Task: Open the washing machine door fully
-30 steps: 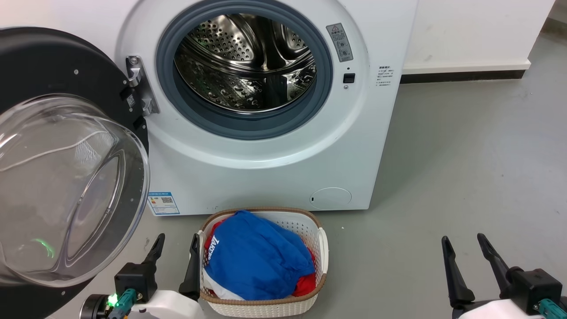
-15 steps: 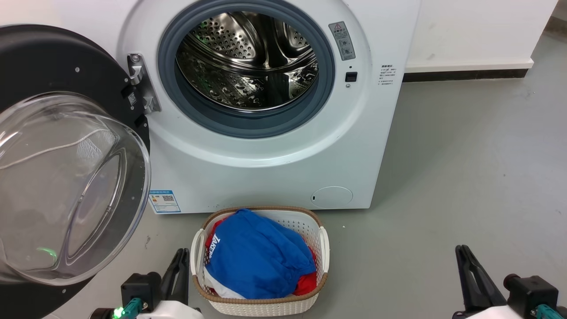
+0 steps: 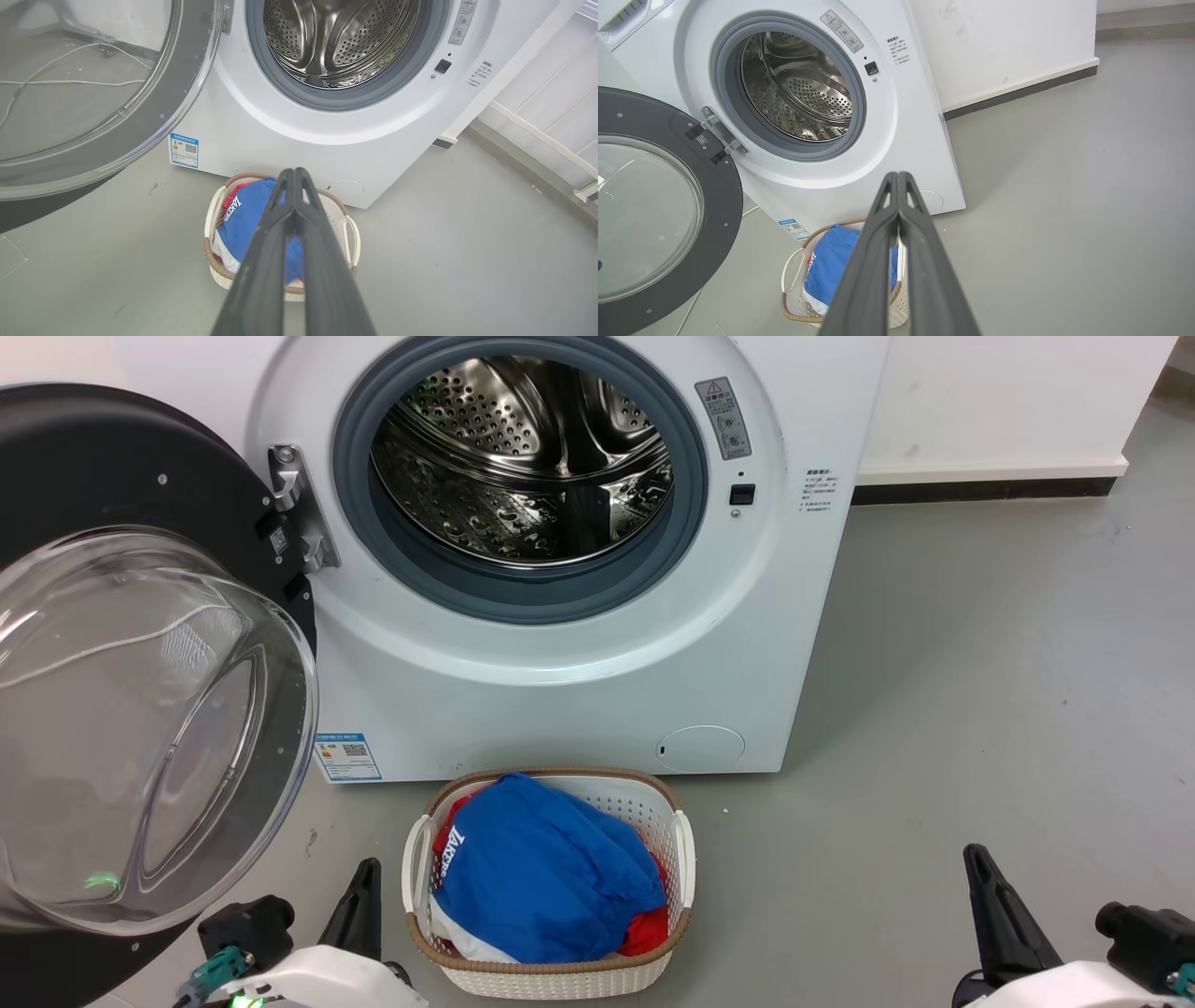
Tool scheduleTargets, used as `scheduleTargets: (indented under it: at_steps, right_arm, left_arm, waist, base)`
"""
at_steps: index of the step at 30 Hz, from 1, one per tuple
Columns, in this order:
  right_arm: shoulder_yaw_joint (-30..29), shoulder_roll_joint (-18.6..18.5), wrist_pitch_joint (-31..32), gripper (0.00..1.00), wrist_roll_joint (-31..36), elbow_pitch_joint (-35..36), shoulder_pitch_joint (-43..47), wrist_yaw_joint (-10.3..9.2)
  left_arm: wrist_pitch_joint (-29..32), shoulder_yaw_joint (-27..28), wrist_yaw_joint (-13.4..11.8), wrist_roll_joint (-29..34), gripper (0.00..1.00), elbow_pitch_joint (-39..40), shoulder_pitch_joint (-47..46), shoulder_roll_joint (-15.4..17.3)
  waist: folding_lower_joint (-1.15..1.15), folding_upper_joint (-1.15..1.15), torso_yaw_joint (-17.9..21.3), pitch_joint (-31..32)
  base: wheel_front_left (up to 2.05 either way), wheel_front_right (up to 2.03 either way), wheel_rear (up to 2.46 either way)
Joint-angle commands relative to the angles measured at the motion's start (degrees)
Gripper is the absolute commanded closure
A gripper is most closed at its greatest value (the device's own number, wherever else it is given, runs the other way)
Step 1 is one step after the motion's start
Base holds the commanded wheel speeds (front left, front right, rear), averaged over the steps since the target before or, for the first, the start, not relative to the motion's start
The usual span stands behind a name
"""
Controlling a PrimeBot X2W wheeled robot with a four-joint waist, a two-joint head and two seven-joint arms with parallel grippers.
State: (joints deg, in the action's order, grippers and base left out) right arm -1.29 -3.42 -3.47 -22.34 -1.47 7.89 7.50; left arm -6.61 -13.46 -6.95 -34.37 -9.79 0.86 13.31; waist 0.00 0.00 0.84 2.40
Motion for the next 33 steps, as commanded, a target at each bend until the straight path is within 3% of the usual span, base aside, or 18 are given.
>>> scheduleTargets:
  at_steps: [1,33]
  right_arm:
    - [0.0,-0.6,0.3,1.0,-3.2,0.3,-2.1,0.0]
    - [-0.5,-1.4,2.9,1.0,-31.9,-4.9,-7.1,0.0]
  left_arm:
    - [0.5,1.2,0.7,-2.5,1.0,0.4,-1.9,-0.3]
    - [5.4,8.6,6.4,-25.5,1.0,-1.5,-4.3,-4.1]
  waist:
    - [0.0,0.0,0.0,0.0]
    - [0.0,0.0,-0.3,-0.8]
  base:
    - [0.0,0.0,0.0]
    - [0.0,0.0,0.0]
